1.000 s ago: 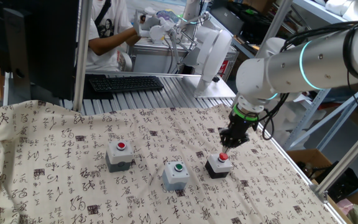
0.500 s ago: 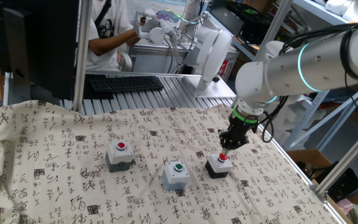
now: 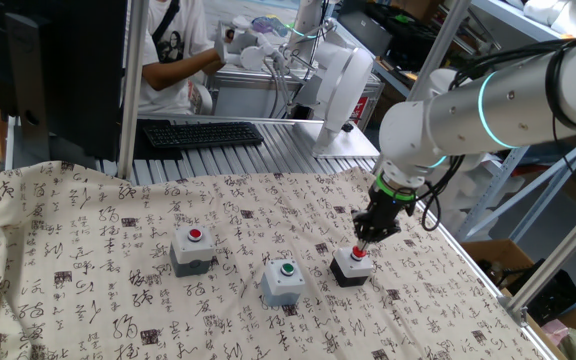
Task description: Press three buttons from left to right in sequence
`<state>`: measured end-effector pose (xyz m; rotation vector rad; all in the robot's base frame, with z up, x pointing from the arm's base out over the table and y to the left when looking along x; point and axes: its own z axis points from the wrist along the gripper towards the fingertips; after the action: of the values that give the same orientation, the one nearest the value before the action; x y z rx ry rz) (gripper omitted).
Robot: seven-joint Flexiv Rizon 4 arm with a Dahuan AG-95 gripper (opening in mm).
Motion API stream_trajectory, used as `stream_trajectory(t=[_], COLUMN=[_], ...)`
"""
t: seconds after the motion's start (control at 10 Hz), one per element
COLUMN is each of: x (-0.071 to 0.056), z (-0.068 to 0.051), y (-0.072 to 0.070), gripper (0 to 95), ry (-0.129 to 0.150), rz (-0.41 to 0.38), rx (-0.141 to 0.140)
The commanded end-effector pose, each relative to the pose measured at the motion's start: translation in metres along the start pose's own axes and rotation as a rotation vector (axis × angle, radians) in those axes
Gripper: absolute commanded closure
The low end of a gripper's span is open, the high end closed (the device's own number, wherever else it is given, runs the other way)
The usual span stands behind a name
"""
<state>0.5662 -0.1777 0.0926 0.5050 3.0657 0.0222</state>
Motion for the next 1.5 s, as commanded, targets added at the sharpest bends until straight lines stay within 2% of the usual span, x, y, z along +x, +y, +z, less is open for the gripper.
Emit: stream_trajectory(t=[0.1, 0.3, 0.6, 0.7, 0.9, 1.0, 1.2, 1.5], x=[0.0, 0.0, -0.001, -0.001, -0.001, -0.001, -0.001, 0.0], z=[0.005, 0.009, 0.02, 0.02, 0.02, 0.019, 0.019, 0.011], y=[0.001, 0.002, 0.001, 0.0, 0.0, 0.0, 0.0, -0.002], gripper=[95.0, 95.0, 95.0, 95.0, 95.0, 95.0, 95.0, 95.0], ry=[-0.008, 0.005, -0.018, -0.017, -0.015, -0.02, -0.017, -0.013], rz=[-0.003, 0.004, -0.001, 0.0, 0.003, 0.001, 0.002, 0.005], rx=[0.008, 0.001, -0.003, -0.011, -0.02, -0.012, -0.015, -0.024])
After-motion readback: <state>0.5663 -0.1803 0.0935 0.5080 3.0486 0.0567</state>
